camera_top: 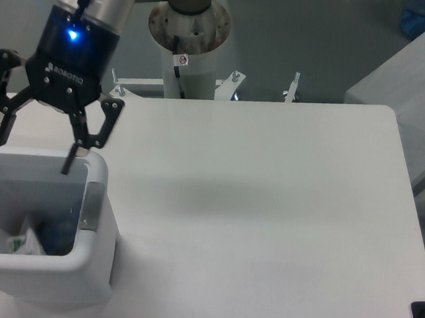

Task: Place the trash in the trash can
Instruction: 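Release the bottle into the bin and hold the gripper above it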

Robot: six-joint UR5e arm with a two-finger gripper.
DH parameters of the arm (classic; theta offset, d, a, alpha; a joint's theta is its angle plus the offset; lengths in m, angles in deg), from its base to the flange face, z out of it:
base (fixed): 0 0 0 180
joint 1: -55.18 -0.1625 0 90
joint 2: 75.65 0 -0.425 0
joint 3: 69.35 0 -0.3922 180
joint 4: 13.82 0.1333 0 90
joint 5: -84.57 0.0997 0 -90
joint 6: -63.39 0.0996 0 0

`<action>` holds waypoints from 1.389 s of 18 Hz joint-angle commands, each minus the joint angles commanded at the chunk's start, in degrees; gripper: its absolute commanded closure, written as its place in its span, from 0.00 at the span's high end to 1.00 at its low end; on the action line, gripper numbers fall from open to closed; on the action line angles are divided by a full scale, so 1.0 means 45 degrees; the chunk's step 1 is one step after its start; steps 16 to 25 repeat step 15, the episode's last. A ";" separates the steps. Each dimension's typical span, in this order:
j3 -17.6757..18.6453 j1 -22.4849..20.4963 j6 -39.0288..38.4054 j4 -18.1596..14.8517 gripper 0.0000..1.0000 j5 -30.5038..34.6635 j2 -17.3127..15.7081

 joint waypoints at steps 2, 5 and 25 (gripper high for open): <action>0.0116 -0.0644 0.0388 -0.0059 1.00 0.0624 -0.0078; 0.0467 -0.1640 0.2025 -0.0641 1.00 0.1114 -0.0156; 0.2538 -0.4161 0.9628 -0.2832 1.00 0.2639 -0.1542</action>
